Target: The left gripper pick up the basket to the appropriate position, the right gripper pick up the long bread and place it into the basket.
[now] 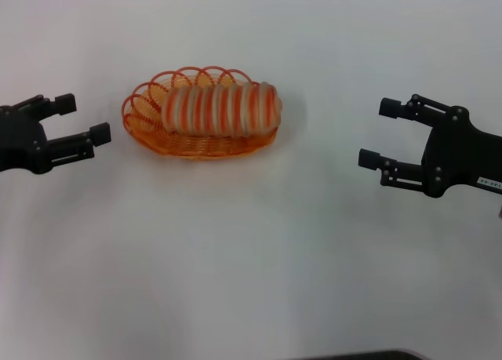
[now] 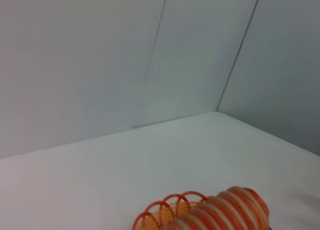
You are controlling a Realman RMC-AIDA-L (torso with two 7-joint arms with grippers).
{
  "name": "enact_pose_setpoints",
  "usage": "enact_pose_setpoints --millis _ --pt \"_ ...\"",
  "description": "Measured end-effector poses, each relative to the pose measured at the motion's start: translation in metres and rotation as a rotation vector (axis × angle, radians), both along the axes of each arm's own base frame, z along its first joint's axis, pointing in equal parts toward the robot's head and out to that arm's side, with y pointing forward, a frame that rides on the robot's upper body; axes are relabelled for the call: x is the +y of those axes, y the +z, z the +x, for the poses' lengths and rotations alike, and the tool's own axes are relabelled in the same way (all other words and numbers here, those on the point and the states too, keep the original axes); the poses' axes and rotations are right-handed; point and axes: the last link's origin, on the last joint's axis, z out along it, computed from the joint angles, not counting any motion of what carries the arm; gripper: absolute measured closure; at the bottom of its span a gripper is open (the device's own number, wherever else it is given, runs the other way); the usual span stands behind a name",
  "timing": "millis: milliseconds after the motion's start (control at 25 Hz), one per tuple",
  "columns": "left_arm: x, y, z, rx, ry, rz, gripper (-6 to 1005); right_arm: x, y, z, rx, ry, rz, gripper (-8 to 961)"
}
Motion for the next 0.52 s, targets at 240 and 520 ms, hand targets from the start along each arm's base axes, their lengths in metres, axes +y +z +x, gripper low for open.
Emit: enact_pose_setpoints --millis 240,520 --pt "-0.011 0.001 -0.006 0.014 0.011 -0.039 127 0.002 0.001 0.001 -0.022 0.005 -0.027 112" --pt "-0.013 -0.003 -0.011 0.038 0.037 -0.072 127 0.004 -0.002 0.002 -0.037 -0.014 -0.068 113"
